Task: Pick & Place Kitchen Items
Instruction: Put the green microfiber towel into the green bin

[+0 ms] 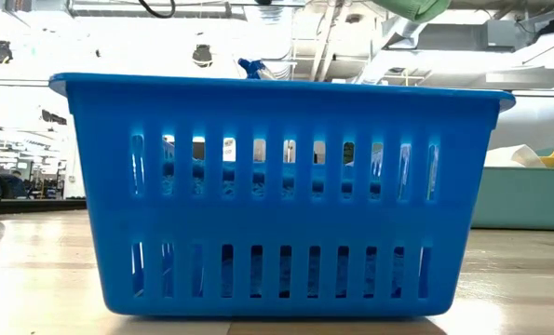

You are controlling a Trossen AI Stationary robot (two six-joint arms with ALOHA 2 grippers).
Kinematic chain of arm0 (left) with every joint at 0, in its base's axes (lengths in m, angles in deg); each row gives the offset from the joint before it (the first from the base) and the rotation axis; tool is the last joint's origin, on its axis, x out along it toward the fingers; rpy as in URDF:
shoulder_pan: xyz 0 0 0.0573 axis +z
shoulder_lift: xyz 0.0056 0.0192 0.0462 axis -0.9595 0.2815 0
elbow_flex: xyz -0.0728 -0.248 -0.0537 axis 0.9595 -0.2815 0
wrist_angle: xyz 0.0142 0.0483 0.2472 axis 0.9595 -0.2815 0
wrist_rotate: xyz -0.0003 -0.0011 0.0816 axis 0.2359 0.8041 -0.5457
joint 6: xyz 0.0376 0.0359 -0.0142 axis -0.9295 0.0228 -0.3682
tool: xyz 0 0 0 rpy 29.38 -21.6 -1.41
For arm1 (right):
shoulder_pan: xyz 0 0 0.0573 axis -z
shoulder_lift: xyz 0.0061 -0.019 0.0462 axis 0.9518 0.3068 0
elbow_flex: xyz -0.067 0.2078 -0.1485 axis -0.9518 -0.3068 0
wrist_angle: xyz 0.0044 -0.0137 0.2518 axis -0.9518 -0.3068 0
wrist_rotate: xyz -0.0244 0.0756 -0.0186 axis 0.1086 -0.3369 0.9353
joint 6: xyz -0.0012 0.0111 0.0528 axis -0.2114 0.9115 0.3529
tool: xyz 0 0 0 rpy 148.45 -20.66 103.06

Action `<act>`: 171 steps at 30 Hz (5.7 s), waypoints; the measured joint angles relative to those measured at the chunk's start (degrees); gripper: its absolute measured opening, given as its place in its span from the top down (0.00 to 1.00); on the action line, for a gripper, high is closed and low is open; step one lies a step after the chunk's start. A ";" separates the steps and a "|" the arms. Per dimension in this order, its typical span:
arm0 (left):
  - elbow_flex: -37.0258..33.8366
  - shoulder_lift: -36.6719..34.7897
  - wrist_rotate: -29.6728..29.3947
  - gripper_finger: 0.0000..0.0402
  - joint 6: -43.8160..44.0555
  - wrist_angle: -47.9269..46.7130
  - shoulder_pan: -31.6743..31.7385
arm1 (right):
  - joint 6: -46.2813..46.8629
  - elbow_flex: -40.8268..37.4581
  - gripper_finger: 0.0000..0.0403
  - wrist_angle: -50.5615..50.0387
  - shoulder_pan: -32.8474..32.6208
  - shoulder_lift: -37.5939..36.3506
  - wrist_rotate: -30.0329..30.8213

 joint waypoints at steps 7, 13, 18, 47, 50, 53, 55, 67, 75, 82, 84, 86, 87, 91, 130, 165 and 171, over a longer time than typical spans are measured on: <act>0.00 0.00 0.02 0.81 0.00 -0.18 0.02 | 0.00 0.00 1.00 -0.09 0.00 0.00 -0.04; 0.00 0.00 0.05 0.68 -1.49 -0.18 0.02 | 0.00 0.00 1.00 -0.41 0.00 0.00 -0.06; 0.00 0.00 0.07 0.55 -1.74 -0.74 0.02 | 0.00 0.00 1.00 -0.44 -0.04 0.00 -0.06; -2.18 -18.98 -12.26 0.32 4.67 -42.24 0.00 | 5.86 -0.02 1.00 -2.52 -0.09 -1.17 0.01; -4.42 -21.41 -16.20 0.32 4.97 -42.53 0.00 | 9.35 -0.02 1.00 -4.36 0.15 -1.99 2.03; -6.80 -24.17 -21.02 0.32 5.93 -42.64 0.00 | 14.51 -0.04 1.00 -7.69 0.57 -3.20 6.23; -8.06 -26.12 -23.10 0.32 6.32 -42.59 0.01 | 18.19 -0.04 1.00 -10.00 0.94 -4.17 7.93; -13.71 -34.71 -27.59 0.32 10.34 -41.98 0.02 | 35.00 -0.04 1.00 -27.28 2.36 -7.68 22.60; -13.94 -34.47 -27.65 0.32 10.51 -40.50 0.02 | 42.89 0.00 1.00 -39.97 3.47 -9.68 30.56; -13.94 -34.45 -27.67 0.32 10.51 -40.04 0.02 | 48.72 -0.02 1.00 -49.83 5.54 -10.61 33.33; -13.94 -34.45 -27.65 0.32 10.51 -40.07 0.02 | 50.65 -0.02 1.00 -52.43 6.41 -10.56 33.75; -13.94 -34.45 -27.65 0.32 10.51 -40.07 0.02 | 52.14 -0.02 1.00 -54.79 7.43 -10.50 33.80; -13.94 -34.45 -27.65 0.32 10.51 -40.07 0.02 | 52.84 -0.02 1.00 -55.91 7.94 -10.30 33.87; -13.94 -34.45 -27.65 0.32 10.51 -40.07 0.02 | 56.31 -0.02 1.00 -60.69 9.77 -9.32 34.68; -13.94 -34.45 -27.61 0.32 10.51 -40.13 0.02 | 52.20 -5.15 1.00 -56.92 25.13 -1.16 15.94; -13.94 -34.45 -27.61 0.32 10.51 -40.13 0.02 | 52.72 -5.60 0.99 -66.03 26.69 -1.07 10.47; -13.94 -34.45 -27.61 0.32 10.51 -40.13 0.02 | 52.68 -5.60 0.93 -66.01 26.67 -1.07 11.43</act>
